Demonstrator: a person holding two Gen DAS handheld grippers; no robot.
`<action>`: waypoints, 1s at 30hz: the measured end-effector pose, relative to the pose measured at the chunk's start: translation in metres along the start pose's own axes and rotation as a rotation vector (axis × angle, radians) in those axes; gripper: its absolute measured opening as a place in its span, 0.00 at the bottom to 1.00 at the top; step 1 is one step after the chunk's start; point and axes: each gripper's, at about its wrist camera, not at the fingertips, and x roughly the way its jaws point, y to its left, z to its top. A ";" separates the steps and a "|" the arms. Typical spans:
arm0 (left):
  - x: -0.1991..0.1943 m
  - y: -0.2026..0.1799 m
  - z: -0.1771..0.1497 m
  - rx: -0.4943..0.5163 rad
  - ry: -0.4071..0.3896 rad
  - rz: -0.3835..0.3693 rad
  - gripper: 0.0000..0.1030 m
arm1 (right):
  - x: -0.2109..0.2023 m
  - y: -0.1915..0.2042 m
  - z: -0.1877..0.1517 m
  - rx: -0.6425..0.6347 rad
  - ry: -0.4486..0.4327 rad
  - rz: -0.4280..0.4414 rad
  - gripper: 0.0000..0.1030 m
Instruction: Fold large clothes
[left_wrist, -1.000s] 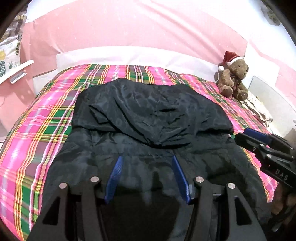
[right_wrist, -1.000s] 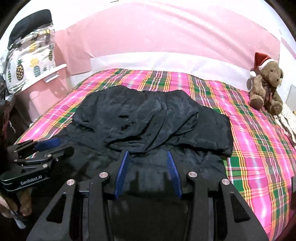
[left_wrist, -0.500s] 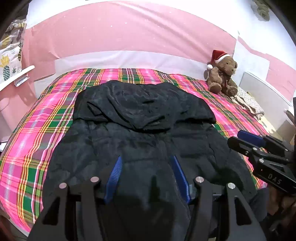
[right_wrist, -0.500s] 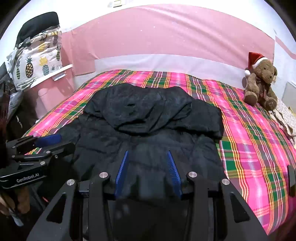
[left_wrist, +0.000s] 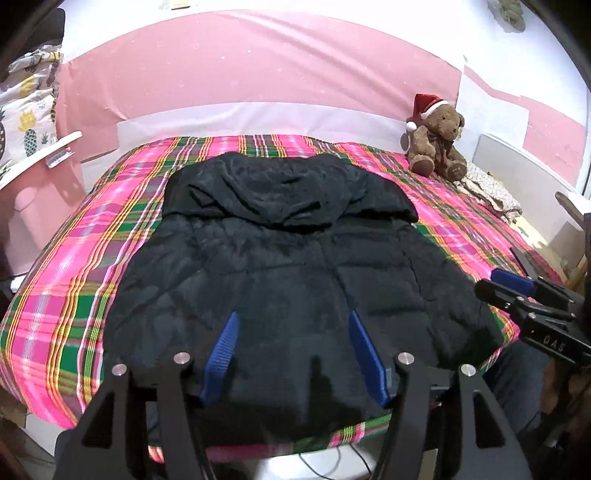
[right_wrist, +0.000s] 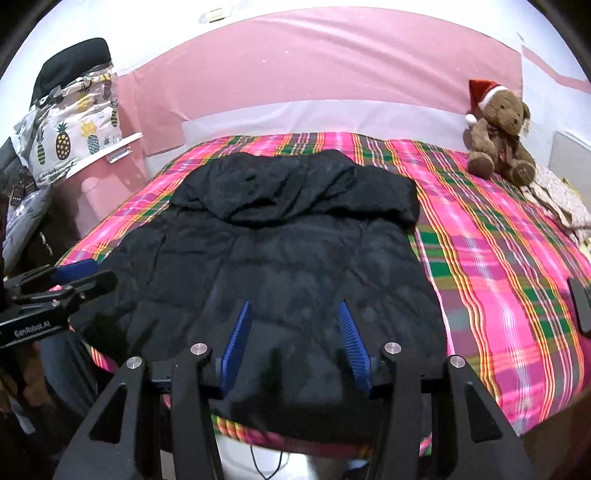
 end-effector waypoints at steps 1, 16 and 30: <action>-0.001 0.001 -0.003 -0.002 0.002 0.003 0.62 | -0.001 -0.002 -0.004 0.005 0.005 0.000 0.49; 0.008 0.048 -0.031 -0.022 0.011 0.155 0.65 | 0.018 -0.065 -0.043 0.145 0.090 -0.049 0.52; 0.041 0.145 -0.057 -0.241 0.097 0.193 0.73 | 0.047 -0.119 -0.057 0.337 0.120 -0.050 0.58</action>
